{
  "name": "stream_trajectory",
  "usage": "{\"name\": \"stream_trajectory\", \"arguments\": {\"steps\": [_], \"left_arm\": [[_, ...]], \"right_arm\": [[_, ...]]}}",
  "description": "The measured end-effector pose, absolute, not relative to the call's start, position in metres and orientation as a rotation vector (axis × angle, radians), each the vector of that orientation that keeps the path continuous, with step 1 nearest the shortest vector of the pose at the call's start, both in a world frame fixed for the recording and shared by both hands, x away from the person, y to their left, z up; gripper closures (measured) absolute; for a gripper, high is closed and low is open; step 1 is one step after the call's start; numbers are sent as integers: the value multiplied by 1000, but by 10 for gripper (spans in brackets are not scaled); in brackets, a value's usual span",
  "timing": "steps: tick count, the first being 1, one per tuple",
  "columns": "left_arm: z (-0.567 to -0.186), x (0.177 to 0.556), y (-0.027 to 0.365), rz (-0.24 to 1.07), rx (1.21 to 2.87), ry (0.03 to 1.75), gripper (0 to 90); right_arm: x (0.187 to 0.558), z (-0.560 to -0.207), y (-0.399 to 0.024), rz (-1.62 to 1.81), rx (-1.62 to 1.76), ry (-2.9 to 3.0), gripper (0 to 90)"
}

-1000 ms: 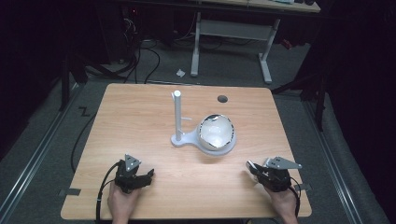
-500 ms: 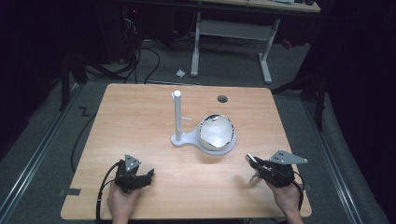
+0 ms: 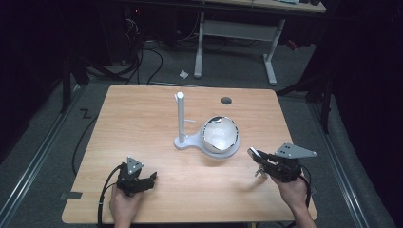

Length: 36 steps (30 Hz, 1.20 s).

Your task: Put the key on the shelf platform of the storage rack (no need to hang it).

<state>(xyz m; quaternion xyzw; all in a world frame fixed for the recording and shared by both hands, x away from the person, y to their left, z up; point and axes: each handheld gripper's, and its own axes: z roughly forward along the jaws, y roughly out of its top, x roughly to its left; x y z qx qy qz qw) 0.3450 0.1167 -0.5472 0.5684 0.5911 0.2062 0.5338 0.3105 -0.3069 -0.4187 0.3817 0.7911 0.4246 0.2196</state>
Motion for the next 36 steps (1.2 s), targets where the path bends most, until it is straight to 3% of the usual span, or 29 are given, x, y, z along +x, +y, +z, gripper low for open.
{"name": "stream_trajectory", "arguments": {"steps": [36], "left_arm": [[-547, 345, 117, 490, 1354, 1409, 235]], "right_arm": [[371, -346, -254, 1255, 867, 2310, 787]]}}
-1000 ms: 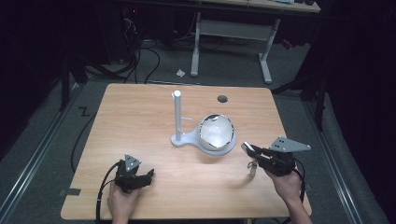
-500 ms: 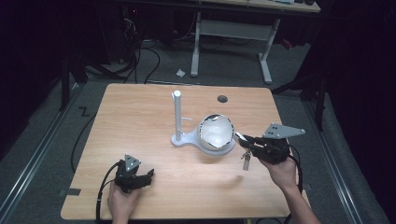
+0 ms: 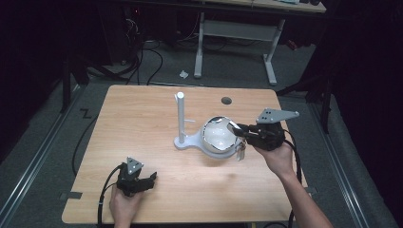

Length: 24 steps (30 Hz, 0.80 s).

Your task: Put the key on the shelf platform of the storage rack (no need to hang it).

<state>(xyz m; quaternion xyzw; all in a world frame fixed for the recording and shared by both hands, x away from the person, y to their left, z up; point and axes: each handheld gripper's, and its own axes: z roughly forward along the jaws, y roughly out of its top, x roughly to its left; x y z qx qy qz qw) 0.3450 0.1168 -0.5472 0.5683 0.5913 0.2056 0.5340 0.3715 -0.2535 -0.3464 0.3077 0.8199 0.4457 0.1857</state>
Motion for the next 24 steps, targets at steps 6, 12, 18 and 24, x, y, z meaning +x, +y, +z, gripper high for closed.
{"name": "stream_trajectory", "arguments": {"steps": [6, 12, 18, 24], "left_arm": [[-547, 345, 117, 489, 1353, 1409, 235], [-547, 345, 117, 490, 1351, 1409, 235], [-547, 345, 117, 489, 1351, 1409, 234], [-547, 345, 117, 490, 1351, 1409, 235]], "right_arm": [[388, -337, -243, 1255, 865, 2310, 787], [398, -331, -237, 1253, 863, 2303, 787], [409, -328, -229, 1253, 861, 2298, 786], [421, -332, -223, 1251, 864, 2295, 786]]}}
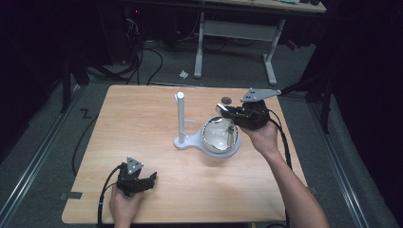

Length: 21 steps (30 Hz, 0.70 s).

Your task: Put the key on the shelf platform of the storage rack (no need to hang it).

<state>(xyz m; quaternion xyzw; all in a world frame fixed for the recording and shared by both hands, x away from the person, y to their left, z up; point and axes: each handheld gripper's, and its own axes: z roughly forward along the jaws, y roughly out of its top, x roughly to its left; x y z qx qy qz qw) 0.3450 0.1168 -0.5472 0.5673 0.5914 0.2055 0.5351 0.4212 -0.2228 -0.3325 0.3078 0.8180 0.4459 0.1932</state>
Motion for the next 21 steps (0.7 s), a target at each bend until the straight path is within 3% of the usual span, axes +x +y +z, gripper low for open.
{"name": "stream_trajectory", "arguments": {"steps": [21], "left_arm": [[-547, 345, 117, 485, 1348, 1410, 235]], "right_arm": [[442, -363, -217, 1228, 931, 2332, 785]]}}
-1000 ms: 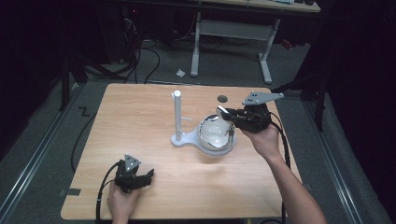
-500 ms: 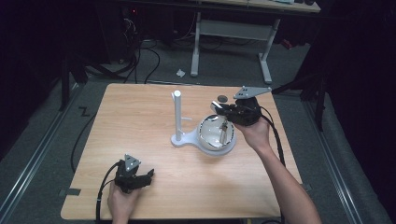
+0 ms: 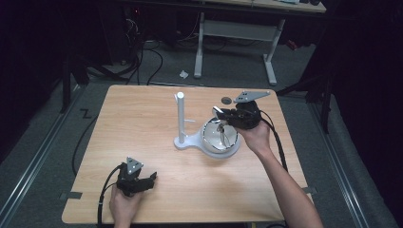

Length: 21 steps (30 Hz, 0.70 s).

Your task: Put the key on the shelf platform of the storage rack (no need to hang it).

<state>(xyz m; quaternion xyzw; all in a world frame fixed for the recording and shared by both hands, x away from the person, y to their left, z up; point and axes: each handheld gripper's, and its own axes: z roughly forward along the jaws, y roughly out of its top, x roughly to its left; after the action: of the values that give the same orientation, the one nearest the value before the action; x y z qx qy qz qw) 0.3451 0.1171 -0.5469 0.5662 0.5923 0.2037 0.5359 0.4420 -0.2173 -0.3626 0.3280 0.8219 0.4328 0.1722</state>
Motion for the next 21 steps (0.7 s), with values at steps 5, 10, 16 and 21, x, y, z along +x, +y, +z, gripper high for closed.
{"name": "stream_trajectory", "arguments": {"steps": [5, 10, 16, 21], "left_arm": [[-547, 345, 117, 486, 1349, 1410, 234], [-547, 345, 117, 485, 1348, 1410, 234], [-547, 345, 117, 483, 1348, 1410, 234], [-547, 345, 117, 483, 1349, 1410, 234]], "right_arm": [[442, -370, -218, 1232, 938, 2343, 783], [443, -375, -213, 1235, 920, 2353, 783], [447, -380, -206, 1231, 924, 2366, 782], [452, -384, -200, 1233, 928, 2375, 782]]}}
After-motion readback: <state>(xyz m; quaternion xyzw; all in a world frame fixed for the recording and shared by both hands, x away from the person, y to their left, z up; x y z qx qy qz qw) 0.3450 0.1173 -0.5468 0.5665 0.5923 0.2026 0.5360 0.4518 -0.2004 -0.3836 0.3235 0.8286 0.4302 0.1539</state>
